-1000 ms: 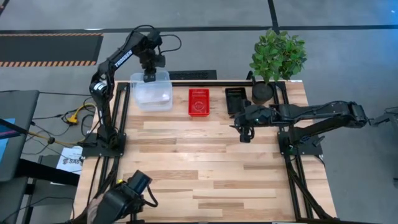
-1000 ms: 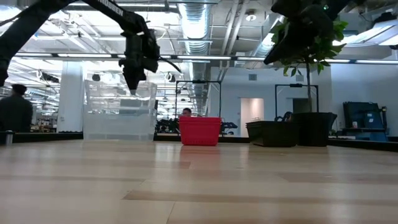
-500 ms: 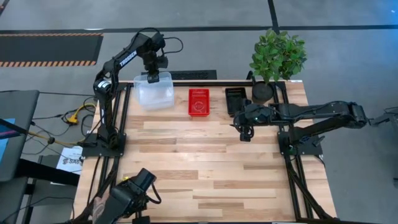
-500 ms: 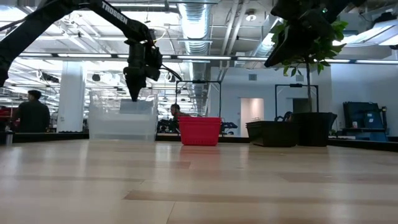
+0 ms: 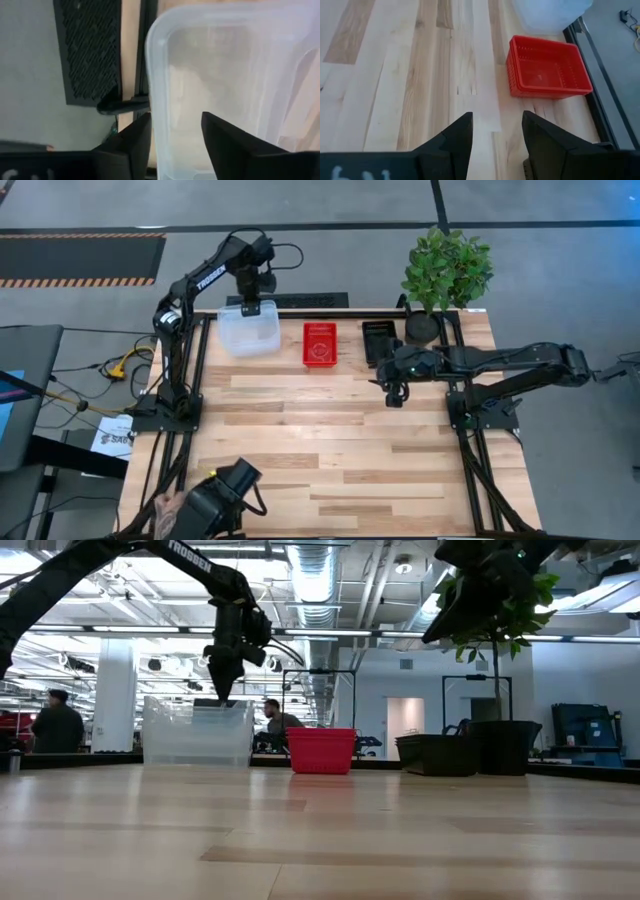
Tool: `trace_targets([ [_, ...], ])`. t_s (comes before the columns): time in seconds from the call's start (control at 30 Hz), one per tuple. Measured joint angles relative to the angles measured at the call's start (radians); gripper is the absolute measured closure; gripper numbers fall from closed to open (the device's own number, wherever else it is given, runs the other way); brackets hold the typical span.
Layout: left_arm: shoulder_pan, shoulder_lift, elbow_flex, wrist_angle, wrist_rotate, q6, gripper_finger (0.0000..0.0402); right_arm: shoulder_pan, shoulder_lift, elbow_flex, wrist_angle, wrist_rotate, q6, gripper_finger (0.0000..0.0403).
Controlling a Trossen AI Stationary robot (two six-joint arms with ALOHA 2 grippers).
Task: Stack baskets by color
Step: Stack the right transparent bin on the top transparent bin
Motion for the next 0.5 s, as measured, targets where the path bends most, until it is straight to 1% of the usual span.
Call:
trace_targets([
  [0.1, -0.011, -0.001, 0.006, 0.001, 0.043, 0.024, 0.0235, 0.0, -0.014, 0.0, 0.003, 0.0, 0.0, 0.0212],
  [0.17, -0.021, -0.001, 0.006, 0.004, 0.051, 0.045, 0.0237, 0.0, -0.022, 0.0, 0.002, 0.0, 0.004, 0.0212],
  [0.4, -0.035, -0.001, -0.002, 0.087, -0.024, 0.062, 0.0248, 0.0, -0.036, 0.0, 0.001, 0.0, 0.008, 0.0212],
  [0.5, -0.033, -0.002, -0.031, 0.118, -0.011, 0.062, 0.0248, 0.0, -0.035, 0.0, -0.015, 0.0, 0.018, 0.0212],
])
